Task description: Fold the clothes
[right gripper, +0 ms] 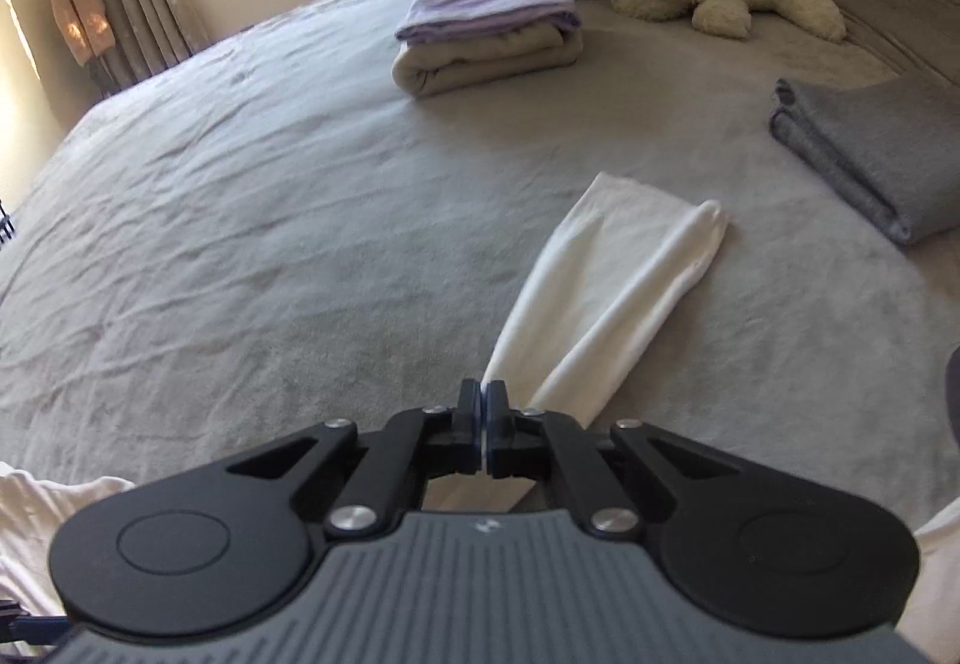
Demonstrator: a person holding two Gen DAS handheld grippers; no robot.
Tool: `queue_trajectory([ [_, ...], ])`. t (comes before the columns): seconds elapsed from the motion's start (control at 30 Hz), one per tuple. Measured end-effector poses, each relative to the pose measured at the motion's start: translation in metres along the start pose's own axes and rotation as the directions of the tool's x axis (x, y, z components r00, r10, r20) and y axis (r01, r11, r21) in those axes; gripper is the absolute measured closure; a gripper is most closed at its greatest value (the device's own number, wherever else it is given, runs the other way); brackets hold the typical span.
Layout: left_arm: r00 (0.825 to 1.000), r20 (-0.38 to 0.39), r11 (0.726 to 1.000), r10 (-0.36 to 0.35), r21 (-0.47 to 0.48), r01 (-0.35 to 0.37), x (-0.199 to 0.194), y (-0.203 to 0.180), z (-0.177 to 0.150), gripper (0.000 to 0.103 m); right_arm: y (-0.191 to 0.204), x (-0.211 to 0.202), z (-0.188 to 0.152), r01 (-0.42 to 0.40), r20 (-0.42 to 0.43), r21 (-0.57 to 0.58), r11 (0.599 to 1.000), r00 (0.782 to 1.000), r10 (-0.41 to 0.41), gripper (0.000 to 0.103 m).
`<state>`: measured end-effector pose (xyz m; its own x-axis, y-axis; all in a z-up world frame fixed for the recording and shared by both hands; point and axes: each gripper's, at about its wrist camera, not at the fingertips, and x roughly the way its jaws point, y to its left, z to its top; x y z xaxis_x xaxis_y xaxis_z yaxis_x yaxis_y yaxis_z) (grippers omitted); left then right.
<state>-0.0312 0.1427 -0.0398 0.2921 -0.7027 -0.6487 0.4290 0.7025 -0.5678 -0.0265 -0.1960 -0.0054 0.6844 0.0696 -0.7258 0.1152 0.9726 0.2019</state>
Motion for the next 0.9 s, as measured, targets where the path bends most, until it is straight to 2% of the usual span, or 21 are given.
queue_trajectory([
  [0.17,1.000,-0.008,0.999,-0.021,0.043,0.022,0.003,-0.009,-0.001,0.048,-0.019,-0.032,0.000,-0.016,0.022,0.022,1.000,1.000,0.015,0.103],
  [0.27,1.000,-0.029,0.997,-0.004,0.073,0.006,0.008,-0.015,-0.001,0.049,-0.030,-0.045,-0.004,-0.011,0.005,0.041,0.999,1.000,0.011,0.103],
  [0.4,0.998,-0.053,0.993,0.031,0.114,-0.025,0.014,-0.020,-0.004,0.050,-0.044,-0.051,-0.018,0.024,-0.072,0.060,0.998,0.997,-0.020,0.103],
  [0.57,0.994,-0.077,0.984,0.071,0.168,-0.057,0.021,-0.029,-0.005,0.050,-0.059,-0.037,-0.040,0.060,-0.190,0.080,0.995,0.981,-0.044,0.102],
  [0.67,0.993,-0.083,0.979,0.088,0.191,-0.071,0.024,-0.033,-0.005,0.050,-0.063,-0.035,-0.043,0.048,-0.201,0.095,0.994,0.979,-0.028,0.097],
  [0.7,0.992,-0.084,0.978,0.092,0.195,-0.074,0.024,-0.033,-0.004,0.050,-0.063,-0.036,-0.043,0.042,-0.201,0.099,0.994,0.979,-0.022,0.090],
  [0.8,0.991,-0.086,0.977,0.099,0.199,-0.080,0.026,-0.034,-0.003,0.050,-0.060,-0.040,-0.038,0.035,-0.191,0.082,0.996,0.981,-0.018,0.088],
  [0.87,0.991,-0.087,0.975,0.103,0.204,-0.083,0.026,-0.035,-0.003,0.050,-0.056,-0.042,-0.033,0.038,-0.179,0.063,0.997,0.983,-0.026,0.075],
  [0.9,0.991,-0.087,0.974,0.105,0.209,-0.085,0.026,-0.035,-0.003,0.050,-0.054,-0.043,-0.031,0.040,-0.169,0.056,0.998,0.985,-0.030,0.061],
])
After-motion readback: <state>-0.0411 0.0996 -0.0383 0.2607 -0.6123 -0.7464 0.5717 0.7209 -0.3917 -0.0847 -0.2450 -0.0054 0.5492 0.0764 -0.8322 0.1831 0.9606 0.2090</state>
